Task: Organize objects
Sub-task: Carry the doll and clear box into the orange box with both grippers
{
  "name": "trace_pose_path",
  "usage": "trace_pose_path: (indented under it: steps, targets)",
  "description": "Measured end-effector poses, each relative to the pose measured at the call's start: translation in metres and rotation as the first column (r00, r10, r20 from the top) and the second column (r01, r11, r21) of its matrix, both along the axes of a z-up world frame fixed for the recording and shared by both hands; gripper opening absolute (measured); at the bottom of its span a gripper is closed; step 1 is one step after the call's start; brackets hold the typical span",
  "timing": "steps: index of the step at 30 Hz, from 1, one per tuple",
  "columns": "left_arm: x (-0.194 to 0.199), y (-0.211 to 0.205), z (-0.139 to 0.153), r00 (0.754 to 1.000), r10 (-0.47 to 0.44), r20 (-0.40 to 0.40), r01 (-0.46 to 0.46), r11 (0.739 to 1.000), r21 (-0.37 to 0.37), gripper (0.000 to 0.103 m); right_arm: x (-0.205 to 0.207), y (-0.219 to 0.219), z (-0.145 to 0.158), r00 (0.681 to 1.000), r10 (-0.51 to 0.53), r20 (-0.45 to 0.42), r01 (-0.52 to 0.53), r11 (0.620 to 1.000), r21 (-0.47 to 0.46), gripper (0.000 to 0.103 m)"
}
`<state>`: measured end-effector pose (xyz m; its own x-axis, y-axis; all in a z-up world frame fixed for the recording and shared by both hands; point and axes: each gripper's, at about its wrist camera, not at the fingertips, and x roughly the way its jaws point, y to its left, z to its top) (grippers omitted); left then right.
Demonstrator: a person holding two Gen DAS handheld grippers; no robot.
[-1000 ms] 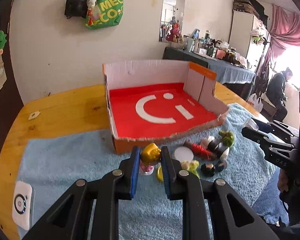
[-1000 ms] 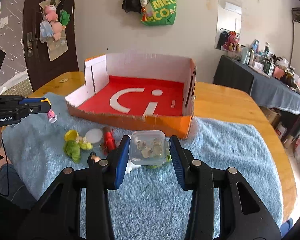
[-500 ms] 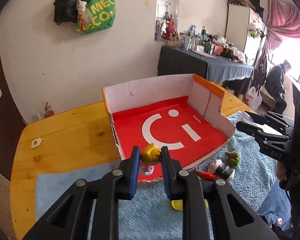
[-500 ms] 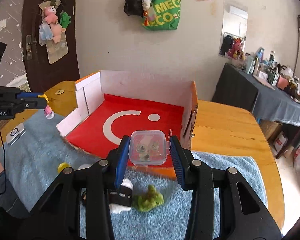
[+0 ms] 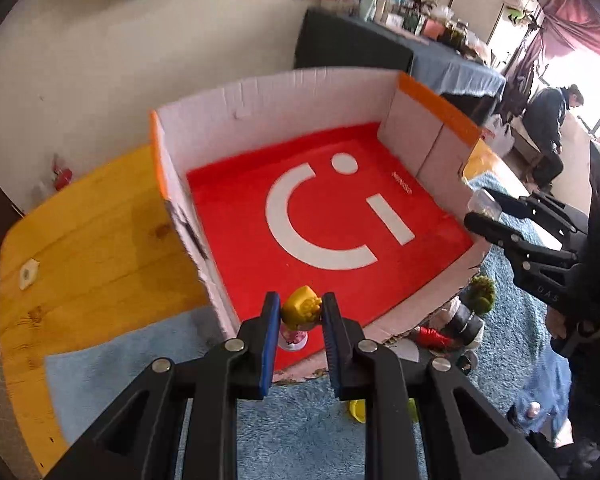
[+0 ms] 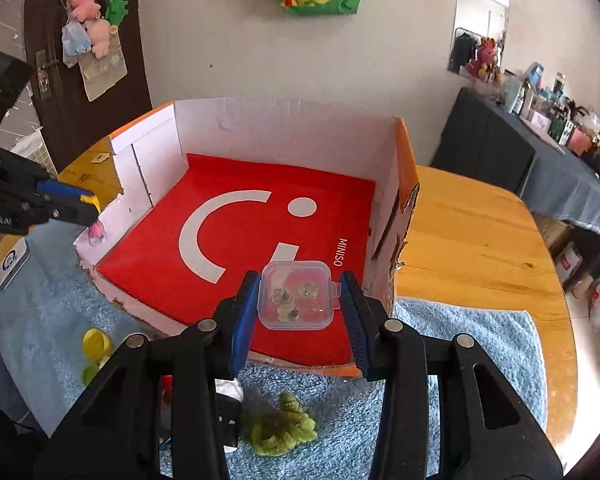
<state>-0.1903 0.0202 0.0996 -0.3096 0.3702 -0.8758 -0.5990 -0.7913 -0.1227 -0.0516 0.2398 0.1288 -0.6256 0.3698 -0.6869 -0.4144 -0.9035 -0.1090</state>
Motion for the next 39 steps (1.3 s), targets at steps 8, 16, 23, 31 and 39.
trace_pose_path:
  steps: [8, 16, 23, 31, 39]
  targets:
    - [-0.023, 0.016, -0.028, 0.992, -0.006, 0.126, 0.015, 0.997, -0.076, 0.022, -0.011, 0.010, -0.012, 0.998, 0.006, 0.058, -0.002, 0.998, -0.061, 0.039]
    - [-0.045, 0.025, -0.038, 0.992, 0.022, 0.128, -0.009, 0.995, -0.098, 0.022, -0.023, 0.022, -0.028, 0.993, -0.025, 0.116, 0.037, 0.994, -0.098, 0.039]
    - [-0.053, 0.034, -0.055, 0.988, 0.024, 0.152, -0.006, 0.993, -0.117, 0.022, -0.033, 0.022, -0.033, 0.985, -0.032, 0.171, 0.049, 0.994, -0.095, 0.039]
    - [-0.052, 0.036, -0.059, 0.990, 0.022, 0.143, -0.004, 0.992, -0.127, 0.022, -0.045, 0.018, -0.041, 0.967, -0.022, 0.254, 0.037, 0.998, -0.054, 0.039]
    - [-0.050, 0.040, -0.064, 0.990, 0.024, 0.138, -0.006, 0.991, -0.132, 0.022, -0.050, 0.018, -0.043, 0.947, -0.004, 0.320, 0.020, 0.999, -0.048, 0.039]
